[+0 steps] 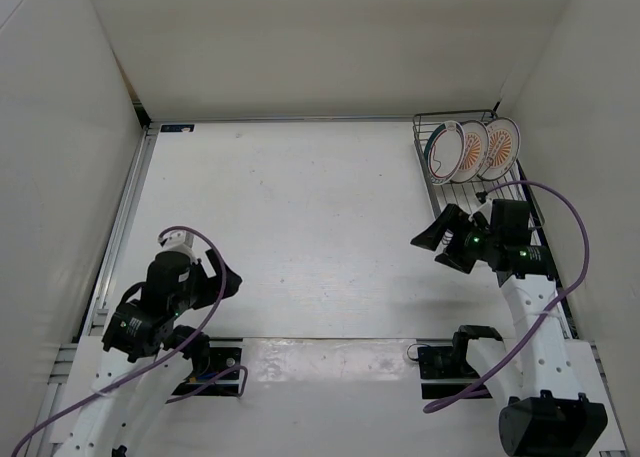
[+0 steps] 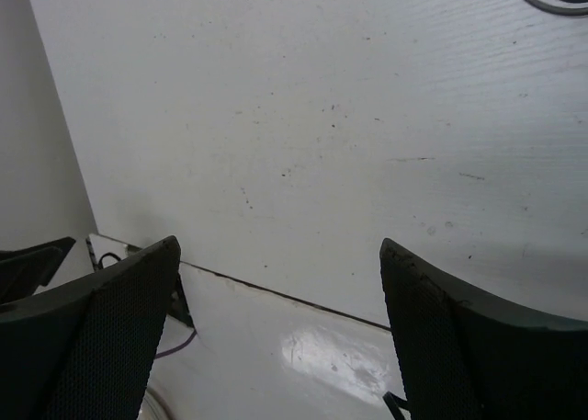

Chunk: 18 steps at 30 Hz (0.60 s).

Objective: Unload the plates from the dish rack

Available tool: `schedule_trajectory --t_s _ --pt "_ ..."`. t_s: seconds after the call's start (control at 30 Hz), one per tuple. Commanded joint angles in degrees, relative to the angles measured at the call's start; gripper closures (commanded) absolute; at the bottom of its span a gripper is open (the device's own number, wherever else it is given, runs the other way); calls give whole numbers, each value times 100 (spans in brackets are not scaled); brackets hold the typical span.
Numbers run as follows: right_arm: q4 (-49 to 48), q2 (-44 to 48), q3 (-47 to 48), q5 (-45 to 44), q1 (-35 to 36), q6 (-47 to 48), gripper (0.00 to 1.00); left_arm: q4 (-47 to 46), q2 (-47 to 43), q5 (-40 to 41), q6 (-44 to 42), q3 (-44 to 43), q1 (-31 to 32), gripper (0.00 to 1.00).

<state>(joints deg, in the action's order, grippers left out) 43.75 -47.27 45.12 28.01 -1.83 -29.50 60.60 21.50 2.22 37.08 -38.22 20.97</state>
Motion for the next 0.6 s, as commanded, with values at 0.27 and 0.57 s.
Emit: schedule_trajectory --t_s 0.27,0.57 --pt "47 323 23 -551 112 -125 10 -619 399 -249 -1447 -107 -41 0" --pt "-1938 -53 -425 2065 121 -1207 10 -1409 916 -819 -1616 243 -14 0"
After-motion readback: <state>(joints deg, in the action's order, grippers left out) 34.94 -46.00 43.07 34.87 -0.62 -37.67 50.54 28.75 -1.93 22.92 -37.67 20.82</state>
